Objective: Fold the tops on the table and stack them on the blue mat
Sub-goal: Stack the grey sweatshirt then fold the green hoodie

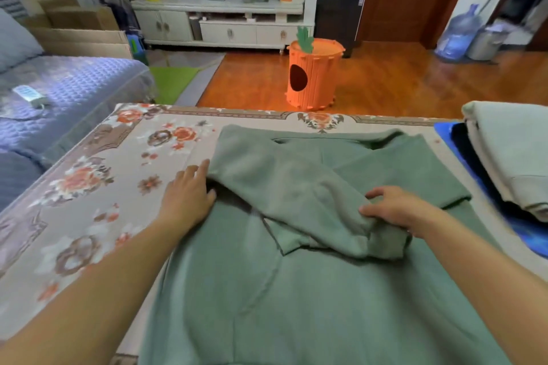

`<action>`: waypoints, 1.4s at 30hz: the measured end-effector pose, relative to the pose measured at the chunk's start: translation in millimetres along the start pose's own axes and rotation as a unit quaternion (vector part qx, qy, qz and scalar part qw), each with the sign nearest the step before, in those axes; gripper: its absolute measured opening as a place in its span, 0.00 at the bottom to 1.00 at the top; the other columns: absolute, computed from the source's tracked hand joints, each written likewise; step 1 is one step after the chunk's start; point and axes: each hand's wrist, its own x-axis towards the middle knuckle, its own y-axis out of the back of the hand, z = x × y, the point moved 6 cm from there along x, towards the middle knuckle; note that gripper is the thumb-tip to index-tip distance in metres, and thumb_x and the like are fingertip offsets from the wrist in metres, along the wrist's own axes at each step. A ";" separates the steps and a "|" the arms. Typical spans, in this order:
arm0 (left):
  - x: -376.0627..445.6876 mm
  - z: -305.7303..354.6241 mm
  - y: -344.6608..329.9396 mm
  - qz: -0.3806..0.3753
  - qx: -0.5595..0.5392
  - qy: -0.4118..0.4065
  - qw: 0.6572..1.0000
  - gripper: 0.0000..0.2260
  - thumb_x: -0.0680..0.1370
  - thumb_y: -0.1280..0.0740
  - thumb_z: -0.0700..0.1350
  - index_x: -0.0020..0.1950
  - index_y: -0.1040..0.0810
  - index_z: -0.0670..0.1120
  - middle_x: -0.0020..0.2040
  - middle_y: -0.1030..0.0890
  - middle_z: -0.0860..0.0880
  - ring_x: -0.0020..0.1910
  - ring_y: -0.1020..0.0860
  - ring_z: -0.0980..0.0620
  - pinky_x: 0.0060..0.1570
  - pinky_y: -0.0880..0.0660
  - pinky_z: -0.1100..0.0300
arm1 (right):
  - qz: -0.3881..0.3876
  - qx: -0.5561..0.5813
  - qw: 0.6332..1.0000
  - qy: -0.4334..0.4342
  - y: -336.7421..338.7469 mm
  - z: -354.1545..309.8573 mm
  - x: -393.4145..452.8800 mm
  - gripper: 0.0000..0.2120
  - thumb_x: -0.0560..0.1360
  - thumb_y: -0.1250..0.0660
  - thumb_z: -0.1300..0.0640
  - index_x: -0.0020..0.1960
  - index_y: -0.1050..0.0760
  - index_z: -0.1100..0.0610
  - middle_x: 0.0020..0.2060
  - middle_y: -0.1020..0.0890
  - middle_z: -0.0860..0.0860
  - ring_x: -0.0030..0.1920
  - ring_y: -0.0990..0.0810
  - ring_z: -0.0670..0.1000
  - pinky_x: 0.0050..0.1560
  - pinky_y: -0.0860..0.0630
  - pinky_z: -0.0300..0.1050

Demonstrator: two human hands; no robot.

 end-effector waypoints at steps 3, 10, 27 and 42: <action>12.5 9.3 12.8 0.027 0.040 -0.033 0.998 0.19 0.77 0.38 0.45 0.68 0.32 0.48 0.58 0.23 0.42 0.54 0.22 0.37 0.49 0.23 0.45 | 0.003 -0.019 1.000 0.005 4.0 -18.3 6.5 0.08 0.77 0.32 0.66 0.54 0.19 0.58 0.43 0.17 0.54 0.42 0.19 0.54 0.41 0.20 0.44; 15.5 -17.7 14.6 0.005 0.152 -0.133 0.979 0.15 0.76 0.33 0.39 0.60 0.33 0.47 0.53 0.28 0.43 0.38 0.20 0.36 0.30 0.28 0.46 | -0.061 0.090 0.994 -0.008 30.9 -17.4 6.3 0.11 0.81 0.39 0.67 0.58 0.20 0.60 0.40 0.17 0.57 0.30 0.22 0.50 0.24 0.29 0.37; 132.3 81.8 -51.0 -0.113 -0.010 -0.067 0.991 0.32 0.81 0.60 0.67 0.83 0.47 0.55 0.84 0.49 0.49 0.82 0.52 0.46 0.79 0.52 0.43 | -0.014 -0.418 0.852 0.316 -84.5 -60.0 64.4 0.45 0.70 0.72 0.25 0.82 0.52 0.44 0.82 0.50 0.50 0.81 0.55 0.53 0.80 0.57 0.52; 153.0 77.7 -51.6 -0.153 0.015 -0.013 0.988 0.26 0.79 0.56 0.64 0.77 0.39 0.62 0.80 0.41 0.51 0.78 0.44 0.40 0.70 0.44 0.34 | -0.015 -0.247 0.898 0.363 -58.6 -61.0 83.2 0.36 0.77 0.53 0.27 0.77 0.35 0.45 0.77 0.35 0.45 0.77 0.39 0.46 0.78 0.44 0.47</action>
